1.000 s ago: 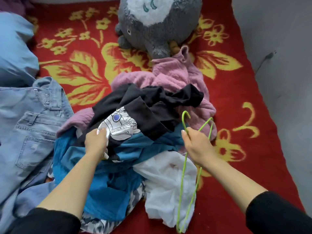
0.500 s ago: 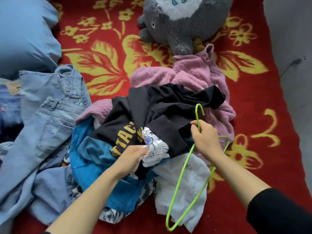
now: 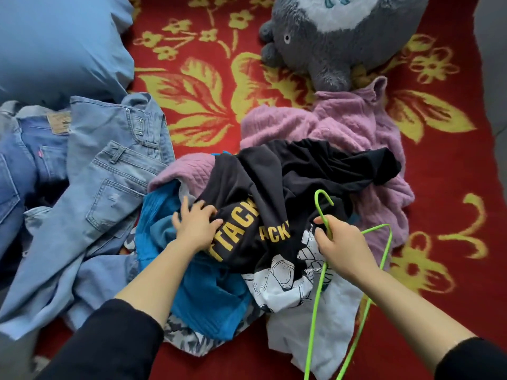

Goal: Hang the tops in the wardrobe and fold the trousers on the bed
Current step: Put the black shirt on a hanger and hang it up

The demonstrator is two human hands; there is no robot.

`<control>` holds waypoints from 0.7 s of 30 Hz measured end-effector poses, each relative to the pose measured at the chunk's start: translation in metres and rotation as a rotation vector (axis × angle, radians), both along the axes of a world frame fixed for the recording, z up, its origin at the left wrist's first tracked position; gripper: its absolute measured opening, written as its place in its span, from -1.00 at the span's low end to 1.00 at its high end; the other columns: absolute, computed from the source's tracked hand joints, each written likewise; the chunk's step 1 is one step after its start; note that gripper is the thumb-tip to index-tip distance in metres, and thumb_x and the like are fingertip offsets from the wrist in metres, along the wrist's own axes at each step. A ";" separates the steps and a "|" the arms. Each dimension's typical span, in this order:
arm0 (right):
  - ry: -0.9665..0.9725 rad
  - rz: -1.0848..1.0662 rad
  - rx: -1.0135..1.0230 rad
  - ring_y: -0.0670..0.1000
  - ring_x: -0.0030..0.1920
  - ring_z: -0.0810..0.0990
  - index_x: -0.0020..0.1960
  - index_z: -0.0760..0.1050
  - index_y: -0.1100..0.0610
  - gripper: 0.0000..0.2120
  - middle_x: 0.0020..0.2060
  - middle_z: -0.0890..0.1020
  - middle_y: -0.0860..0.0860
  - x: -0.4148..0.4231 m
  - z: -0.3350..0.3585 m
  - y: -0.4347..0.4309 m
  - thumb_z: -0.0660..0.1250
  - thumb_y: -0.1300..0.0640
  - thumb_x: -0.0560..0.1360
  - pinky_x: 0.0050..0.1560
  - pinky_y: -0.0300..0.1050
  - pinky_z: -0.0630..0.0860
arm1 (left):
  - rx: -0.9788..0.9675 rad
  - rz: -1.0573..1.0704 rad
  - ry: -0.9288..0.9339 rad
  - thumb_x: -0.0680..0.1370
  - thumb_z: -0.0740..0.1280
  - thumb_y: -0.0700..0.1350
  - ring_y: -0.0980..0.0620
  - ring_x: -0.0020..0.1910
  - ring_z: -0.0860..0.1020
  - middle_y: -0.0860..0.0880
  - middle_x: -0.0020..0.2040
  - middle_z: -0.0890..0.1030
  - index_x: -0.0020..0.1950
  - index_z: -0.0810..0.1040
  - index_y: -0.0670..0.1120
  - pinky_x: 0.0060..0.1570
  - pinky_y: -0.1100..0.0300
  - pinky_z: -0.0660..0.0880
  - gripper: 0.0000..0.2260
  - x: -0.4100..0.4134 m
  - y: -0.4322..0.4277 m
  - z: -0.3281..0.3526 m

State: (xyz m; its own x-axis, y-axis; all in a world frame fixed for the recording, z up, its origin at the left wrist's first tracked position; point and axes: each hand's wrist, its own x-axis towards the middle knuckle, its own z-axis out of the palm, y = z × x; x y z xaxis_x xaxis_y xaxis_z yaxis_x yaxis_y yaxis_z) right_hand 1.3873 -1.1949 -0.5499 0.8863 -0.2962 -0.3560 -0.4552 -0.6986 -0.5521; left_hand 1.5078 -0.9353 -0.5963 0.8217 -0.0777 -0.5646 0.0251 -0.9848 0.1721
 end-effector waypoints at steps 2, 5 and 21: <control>0.002 0.001 0.008 0.20 -0.10 0.56 0.18 0.52 0.08 -0.76 -0.29 0.57 0.04 0.004 0.002 0.008 0.20 0.10 0.56 -0.15 -0.02 0.43 | -0.127 -0.080 0.034 0.59 0.20 0.08 -0.12 0.42 0.24 -0.02 0.25 0.51 0.14 0.45 0.06 0.38 -0.15 0.07 -0.81 -0.014 -0.015 0.010; -0.008 -0.021 0.043 0.20 -0.01 0.58 0.14 0.54 0.08 -0.75 -0.14 0.66 0.12 0.017 0.005 0.023 0.22 -0.01 0.56 -0.08 -0.02 0.42 | -0.427 -0.264 0.090 0.58 0.19 0.08 -0.01 0.17 0.44 0.04 0.04 0.52 0.08 0.44 0.05 0.35 -0.09 0.12 -0.84 -0.068 -0.040 0.035; 0.160 0.017 0.022 0.11 -0.06 0.58 -0.11 0.58 0.00 -0.95 -0.24 0.62 0.00 0.001 -0.008 0.029 0.35 0.09 0.50 -0.10 -0.12 0.39 | -0.331 0.175 0.065 0.37 0.38 0.07 -0.11 0.25 0.32 -0.06 0.21 0.45 0.32 0.42 -0.03 0.25 0.09 0.28 -0.46 -0.096 -0.010 -0.009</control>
State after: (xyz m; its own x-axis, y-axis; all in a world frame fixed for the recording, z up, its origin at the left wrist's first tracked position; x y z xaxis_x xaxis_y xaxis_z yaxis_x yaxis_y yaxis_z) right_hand 1.3880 -1.1662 -0.5581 0.8227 -0.2720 -0.4992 -0.5265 -0.6957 -0.4887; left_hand 1.4120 -0.9456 -0.6049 0.8020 -0.1265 -0.5838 0.2095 -0.8557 0.4732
